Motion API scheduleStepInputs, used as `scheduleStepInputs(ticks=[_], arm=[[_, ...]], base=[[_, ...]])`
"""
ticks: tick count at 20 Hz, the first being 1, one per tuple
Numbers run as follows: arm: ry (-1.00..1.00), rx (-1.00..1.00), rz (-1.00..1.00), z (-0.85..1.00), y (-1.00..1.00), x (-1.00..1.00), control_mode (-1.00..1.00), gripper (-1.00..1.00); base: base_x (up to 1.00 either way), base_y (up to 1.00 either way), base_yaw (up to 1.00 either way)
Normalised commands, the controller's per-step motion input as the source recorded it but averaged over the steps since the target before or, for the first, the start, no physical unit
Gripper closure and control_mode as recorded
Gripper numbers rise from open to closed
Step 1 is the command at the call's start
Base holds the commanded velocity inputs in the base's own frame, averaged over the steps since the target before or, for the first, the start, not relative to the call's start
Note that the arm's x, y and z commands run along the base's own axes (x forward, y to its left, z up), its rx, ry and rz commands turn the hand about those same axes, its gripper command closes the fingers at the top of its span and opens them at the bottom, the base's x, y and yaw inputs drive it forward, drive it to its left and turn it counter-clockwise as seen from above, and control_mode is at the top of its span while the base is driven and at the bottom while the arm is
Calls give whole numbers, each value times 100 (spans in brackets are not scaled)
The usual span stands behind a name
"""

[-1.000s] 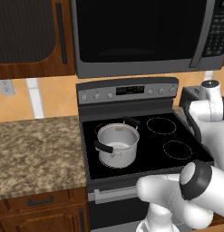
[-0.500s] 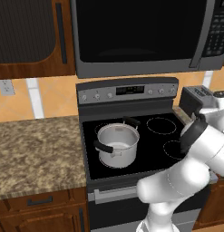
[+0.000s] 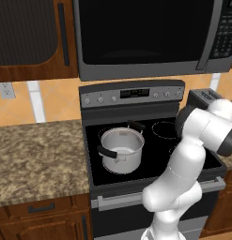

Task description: Put the carrot and potato in the pot. Retrieve the spatula and lightly stir the vegetables in the pot.

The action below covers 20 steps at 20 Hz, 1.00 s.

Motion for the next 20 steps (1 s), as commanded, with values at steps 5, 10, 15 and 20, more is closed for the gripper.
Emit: scheduleStepInputs(ticks=[5, 10, 15, 20], arm=[[0, 2, 0, -41, -6, 35, -100, -100], [0, 1, 0, -29, -14, 27, -100, -100], [0, 1, 0, -20, -15, 18, -100, -100], [0, 0, 0, -23, -1, 12, -100, 100]], base=[[0, 0, 0], [0, 0, 0], [0, 0, 0], [0, 0, 0]])
